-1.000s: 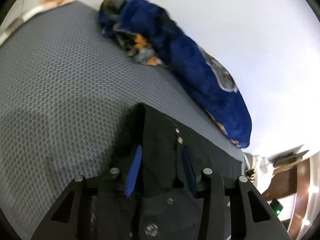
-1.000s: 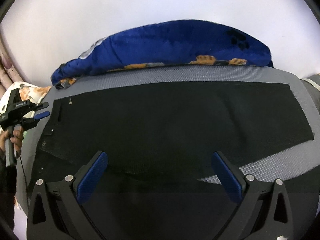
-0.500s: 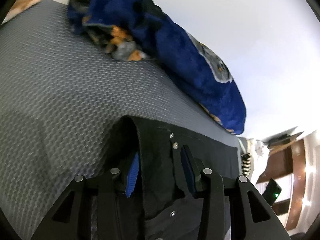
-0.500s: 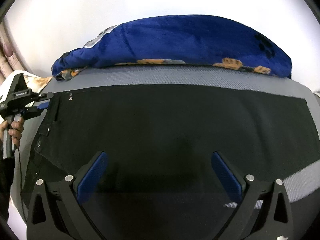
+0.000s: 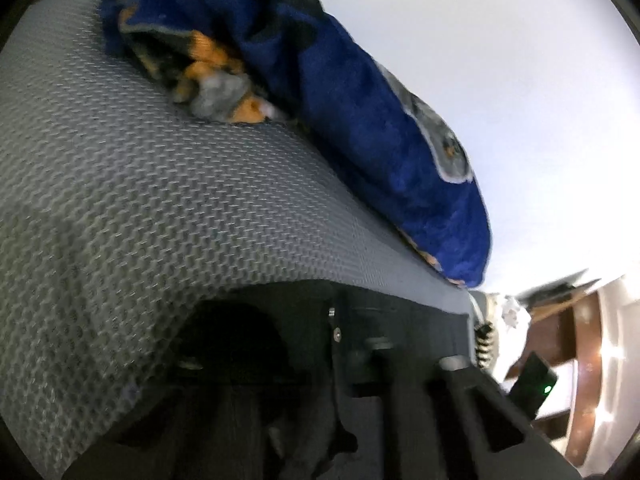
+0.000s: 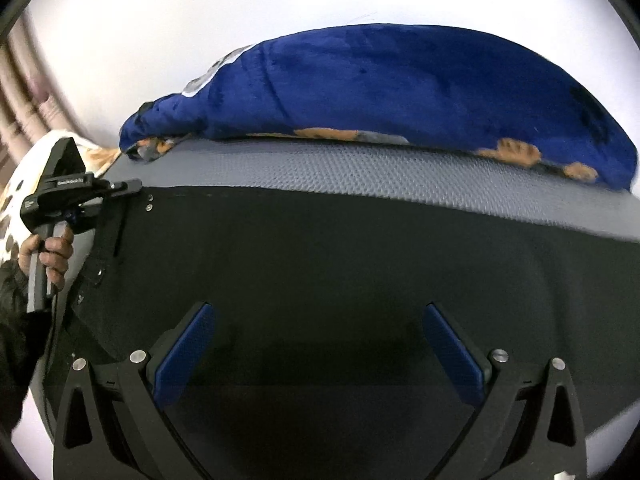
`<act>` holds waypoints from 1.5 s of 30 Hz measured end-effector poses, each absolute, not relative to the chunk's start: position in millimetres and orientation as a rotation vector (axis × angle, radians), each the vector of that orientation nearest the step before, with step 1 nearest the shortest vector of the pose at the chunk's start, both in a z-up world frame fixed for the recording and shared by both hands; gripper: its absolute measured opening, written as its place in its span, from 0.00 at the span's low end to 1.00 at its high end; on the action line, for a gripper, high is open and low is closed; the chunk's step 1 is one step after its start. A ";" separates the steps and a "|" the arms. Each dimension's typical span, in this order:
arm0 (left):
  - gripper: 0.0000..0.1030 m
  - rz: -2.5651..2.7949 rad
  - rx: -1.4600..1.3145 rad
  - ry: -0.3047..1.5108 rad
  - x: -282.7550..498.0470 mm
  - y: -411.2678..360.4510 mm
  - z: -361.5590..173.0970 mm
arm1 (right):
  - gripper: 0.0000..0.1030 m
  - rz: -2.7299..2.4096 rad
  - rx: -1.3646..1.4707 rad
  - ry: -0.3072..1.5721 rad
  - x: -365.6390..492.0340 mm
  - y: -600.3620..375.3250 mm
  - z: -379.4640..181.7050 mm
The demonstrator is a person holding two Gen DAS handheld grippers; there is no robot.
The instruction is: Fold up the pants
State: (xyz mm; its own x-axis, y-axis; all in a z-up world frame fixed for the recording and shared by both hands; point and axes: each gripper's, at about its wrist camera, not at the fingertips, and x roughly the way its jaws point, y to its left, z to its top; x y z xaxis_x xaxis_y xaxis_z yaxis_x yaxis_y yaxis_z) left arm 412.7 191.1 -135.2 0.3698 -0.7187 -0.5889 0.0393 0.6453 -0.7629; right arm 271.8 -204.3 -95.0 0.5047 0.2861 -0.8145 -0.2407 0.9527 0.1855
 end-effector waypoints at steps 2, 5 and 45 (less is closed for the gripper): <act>0.09 -0.559 -0.767 1.048 404.7 191.6 -127.4 | 1.00 0.348 0.022 1.000 284.3 -210.5 -93.3; 0.09 -0.617 -0.780 0.966 387.1 190.0 -102.4 | 1.00 0.409 -0.066 1.015 306.5 -221.6 -88.2; 0.09 -0.679 -0.624 0.843 303.0 210.6 -25.9 | 0.07 0.617 -0.460 1.040 307.9 -256.6 -53.5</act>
